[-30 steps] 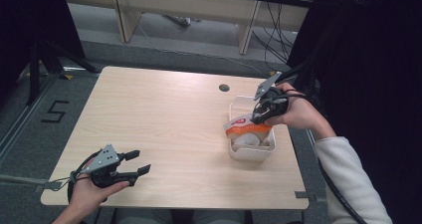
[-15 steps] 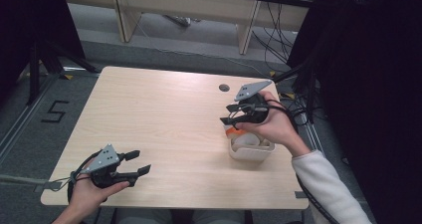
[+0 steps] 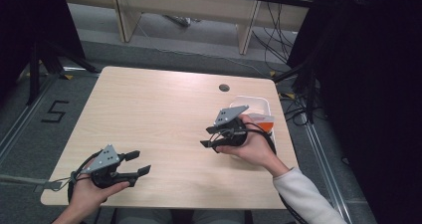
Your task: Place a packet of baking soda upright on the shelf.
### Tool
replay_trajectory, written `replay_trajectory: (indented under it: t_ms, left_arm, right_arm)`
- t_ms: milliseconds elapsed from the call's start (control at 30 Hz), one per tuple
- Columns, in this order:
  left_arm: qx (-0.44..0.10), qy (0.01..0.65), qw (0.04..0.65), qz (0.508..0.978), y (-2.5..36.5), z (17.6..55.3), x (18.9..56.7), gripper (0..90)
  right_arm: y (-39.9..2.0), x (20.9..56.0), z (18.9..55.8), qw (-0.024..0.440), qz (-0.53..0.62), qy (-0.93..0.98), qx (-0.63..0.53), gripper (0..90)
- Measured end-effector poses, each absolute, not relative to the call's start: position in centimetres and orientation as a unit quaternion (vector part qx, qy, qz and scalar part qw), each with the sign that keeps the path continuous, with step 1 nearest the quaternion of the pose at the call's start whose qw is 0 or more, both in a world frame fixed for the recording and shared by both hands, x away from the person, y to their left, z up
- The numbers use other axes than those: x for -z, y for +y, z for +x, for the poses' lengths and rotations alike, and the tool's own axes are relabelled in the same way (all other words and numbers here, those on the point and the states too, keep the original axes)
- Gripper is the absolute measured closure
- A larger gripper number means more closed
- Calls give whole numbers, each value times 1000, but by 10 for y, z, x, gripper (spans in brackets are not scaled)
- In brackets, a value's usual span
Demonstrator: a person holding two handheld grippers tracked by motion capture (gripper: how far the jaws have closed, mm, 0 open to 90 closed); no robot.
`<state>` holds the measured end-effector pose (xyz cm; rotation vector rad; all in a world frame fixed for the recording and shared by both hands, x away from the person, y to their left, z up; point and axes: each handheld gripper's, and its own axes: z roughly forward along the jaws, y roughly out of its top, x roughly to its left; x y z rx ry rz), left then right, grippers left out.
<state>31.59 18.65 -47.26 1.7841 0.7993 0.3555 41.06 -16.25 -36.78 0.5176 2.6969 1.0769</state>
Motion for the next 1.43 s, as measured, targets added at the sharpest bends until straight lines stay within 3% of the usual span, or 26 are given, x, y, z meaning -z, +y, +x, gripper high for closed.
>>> replay_trajectory:
  t_ms: [633,933,1433]
  left_arm:
    - [-146,338,536,760,186,317,476,336]
    - [-146,340,534,760,187,317,476,335]
    - [-139,348,520,768,189,323,481,308]
  right_arm:
    - [-156,425,381,59,167,906,-385,499]
    - [-164,451,375,67,180,901,-389,498]
    - [-176,460,366,64,195,898,-388,484]
